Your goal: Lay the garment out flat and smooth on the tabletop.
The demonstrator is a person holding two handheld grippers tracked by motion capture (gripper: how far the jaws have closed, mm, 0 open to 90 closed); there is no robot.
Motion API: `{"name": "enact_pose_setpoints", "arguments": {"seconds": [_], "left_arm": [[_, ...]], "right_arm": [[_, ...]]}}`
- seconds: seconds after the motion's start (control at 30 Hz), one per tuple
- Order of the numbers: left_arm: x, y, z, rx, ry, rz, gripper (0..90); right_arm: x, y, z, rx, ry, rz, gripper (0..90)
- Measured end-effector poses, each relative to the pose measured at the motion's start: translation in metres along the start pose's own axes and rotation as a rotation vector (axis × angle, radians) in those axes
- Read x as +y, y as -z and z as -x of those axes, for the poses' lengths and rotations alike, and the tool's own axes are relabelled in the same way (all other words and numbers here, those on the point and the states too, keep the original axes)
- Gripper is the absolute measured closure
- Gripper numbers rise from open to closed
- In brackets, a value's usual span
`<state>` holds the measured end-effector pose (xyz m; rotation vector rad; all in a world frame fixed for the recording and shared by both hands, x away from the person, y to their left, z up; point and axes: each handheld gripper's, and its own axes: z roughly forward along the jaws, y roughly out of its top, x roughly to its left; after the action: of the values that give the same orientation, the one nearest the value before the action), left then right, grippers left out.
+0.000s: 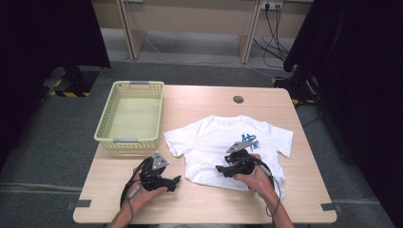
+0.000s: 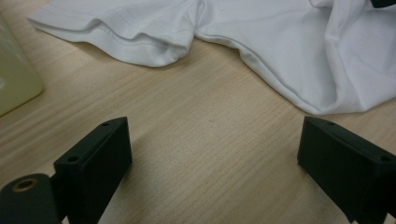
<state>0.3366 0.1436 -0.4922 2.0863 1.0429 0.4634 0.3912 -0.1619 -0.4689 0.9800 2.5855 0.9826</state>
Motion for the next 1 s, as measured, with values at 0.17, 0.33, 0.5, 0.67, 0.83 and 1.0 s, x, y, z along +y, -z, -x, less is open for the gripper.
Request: {"name": "enact_pose_setpoints", "arguments": {"seconds": [0.17, 0.33, 0.5, 0.67, 0.83, 1.0], "left_arm": [[0.0, 0.0, -0.001, 0.004, 0.005, -0.001, 8.8], [0.0, 0.0, -0.002, 0.011, 0.012, -0.001, 8.8], [0.0, 0.0, -0.002, 0.014, 0.015, -0.001, 8.8], [0.0, 0.0, -0.002, 0.015, 0.017, -0.001, 8.8], [0.0, 0.0, -0.002, 0.015, 0.016, -0.001, 8.8], [0.0, 0.0, -0.002, 0.016, 0.015, -0.001, 8.8]], "right_arm": [[-0.003, 0.005, -0.008, 0.025, 0.096, 0.017, 78.9], [-0.01, 0.02, -0.026, 0.053, 0.161, 0.057, 85.2], [-0.022, 0.042, -0.051, 0.094, 0.202, 0.11, 86.1], [-0.04, 0.058, -0.071, 0.116, 0.231, 0.142, 86.6], [-0.052, 0.066, -0.089, 0.127, 0.257, 0.166, 87.1], [-0.054, 0.077, -0.102, 0.159, 0.277, 0.193, 84.9]]}}
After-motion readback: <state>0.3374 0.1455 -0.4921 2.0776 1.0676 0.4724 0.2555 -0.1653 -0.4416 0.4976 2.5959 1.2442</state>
